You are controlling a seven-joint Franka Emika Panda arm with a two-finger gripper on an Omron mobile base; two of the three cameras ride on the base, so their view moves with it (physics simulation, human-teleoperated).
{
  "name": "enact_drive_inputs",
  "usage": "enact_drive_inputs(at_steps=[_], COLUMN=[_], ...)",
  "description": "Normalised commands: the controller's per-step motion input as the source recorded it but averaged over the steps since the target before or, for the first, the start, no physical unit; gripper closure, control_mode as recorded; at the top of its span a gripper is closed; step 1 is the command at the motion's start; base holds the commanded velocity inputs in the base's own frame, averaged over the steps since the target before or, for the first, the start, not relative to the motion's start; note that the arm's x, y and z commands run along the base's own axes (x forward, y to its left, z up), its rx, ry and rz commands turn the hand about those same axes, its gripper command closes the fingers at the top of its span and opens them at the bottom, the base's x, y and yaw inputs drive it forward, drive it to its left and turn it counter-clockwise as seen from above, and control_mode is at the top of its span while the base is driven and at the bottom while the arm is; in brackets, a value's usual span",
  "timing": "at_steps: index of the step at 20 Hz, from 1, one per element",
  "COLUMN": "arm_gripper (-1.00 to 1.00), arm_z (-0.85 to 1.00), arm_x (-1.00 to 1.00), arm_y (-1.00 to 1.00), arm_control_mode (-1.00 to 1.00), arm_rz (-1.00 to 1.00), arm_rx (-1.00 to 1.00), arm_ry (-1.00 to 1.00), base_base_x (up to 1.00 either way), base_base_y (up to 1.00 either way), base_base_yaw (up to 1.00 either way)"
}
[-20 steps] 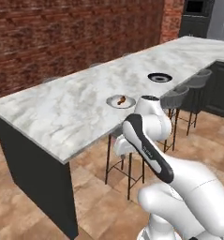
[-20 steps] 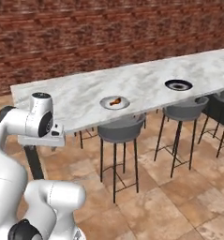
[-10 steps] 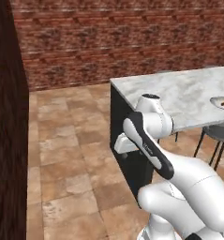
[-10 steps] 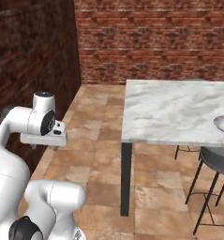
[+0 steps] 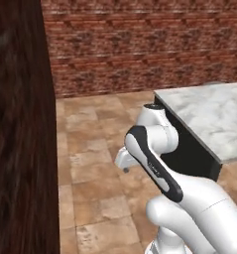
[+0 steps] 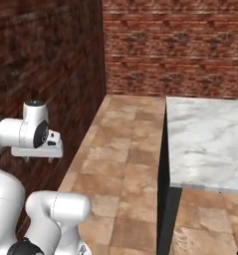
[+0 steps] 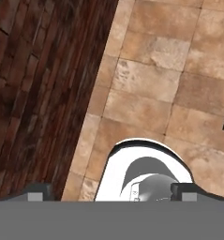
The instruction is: Take the chicken drumsticks from the pan and place one on each plate on the dining counter.
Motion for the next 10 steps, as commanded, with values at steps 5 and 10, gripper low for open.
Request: enact_drive_inputs(at_steps=[5, 10], arm_gripper=[-1.0, -1.0], arm_z=[0.0, 0.0], arm_x=[0.0, 0.0], arm_y=[0.0, 0.0], arm_control_mode=[1.0, 1.0], arm_rz=[0.0, 0.0], arm_rx=[0.0, 0.0], arm_ry=[0.0, 0.0], base_base_x=[1.0, 1.0], base_base_y=[0.2, 0.2], base_base_yaw=[0.0, 0.0])
